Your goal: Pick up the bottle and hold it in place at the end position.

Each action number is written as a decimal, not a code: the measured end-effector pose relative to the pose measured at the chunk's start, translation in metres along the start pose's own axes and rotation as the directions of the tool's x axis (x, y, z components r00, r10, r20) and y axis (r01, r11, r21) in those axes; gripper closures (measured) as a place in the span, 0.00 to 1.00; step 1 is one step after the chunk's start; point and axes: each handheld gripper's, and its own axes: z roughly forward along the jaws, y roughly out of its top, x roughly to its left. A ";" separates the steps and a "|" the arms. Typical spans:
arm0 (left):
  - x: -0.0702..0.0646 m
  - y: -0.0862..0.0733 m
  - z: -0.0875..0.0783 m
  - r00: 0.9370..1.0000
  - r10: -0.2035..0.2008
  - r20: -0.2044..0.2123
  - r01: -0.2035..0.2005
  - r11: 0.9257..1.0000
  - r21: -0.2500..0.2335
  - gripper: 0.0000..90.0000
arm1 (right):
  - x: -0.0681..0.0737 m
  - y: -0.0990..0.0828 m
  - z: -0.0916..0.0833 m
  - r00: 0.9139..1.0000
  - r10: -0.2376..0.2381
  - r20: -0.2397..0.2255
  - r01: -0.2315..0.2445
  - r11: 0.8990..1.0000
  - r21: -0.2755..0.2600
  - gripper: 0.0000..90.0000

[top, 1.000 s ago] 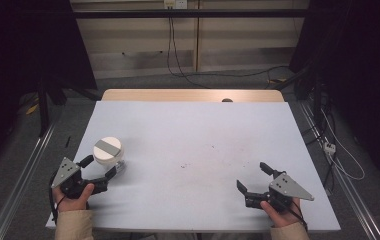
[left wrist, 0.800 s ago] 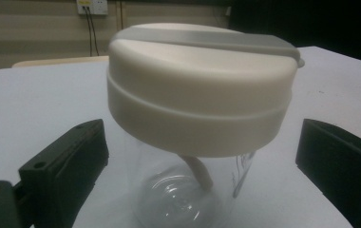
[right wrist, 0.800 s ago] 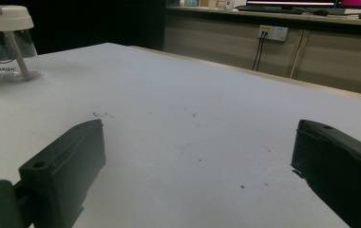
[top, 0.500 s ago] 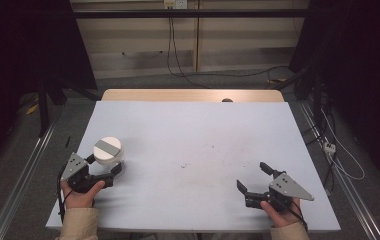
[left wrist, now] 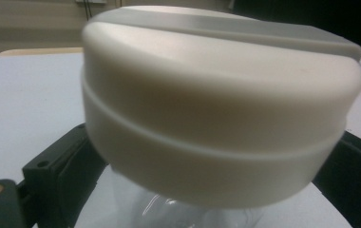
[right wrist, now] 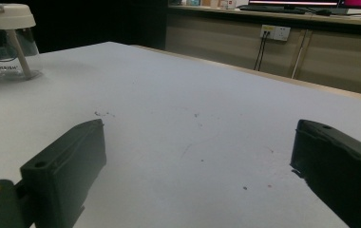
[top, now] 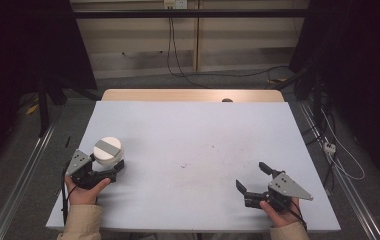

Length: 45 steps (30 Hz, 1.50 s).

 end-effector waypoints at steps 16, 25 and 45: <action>-0.001 0.004 0.012 0.999 0.017 -0.031 -0.015 0.998 0.056 0.09 | -0.001 0.000 0.000 1.000 -0.001 0.003 0.001 1.000 -0.002 0.05; -0.002 0.004 0.014 0.998 0.035 -0.048 -0.033 0.998 0.047 0.17 | -0.001 0.000 0.000 1.000 -0.001 0.005 0.001 1.000 -0.004 0.05; -0.018 0.016 0.020 0.998 0.052 0.039 -0.049 0.997 -0.067 0.20 | -0.002 0.001 0.000 1.000 -0.001 0.008 0.001 1.000 -0.005 0.05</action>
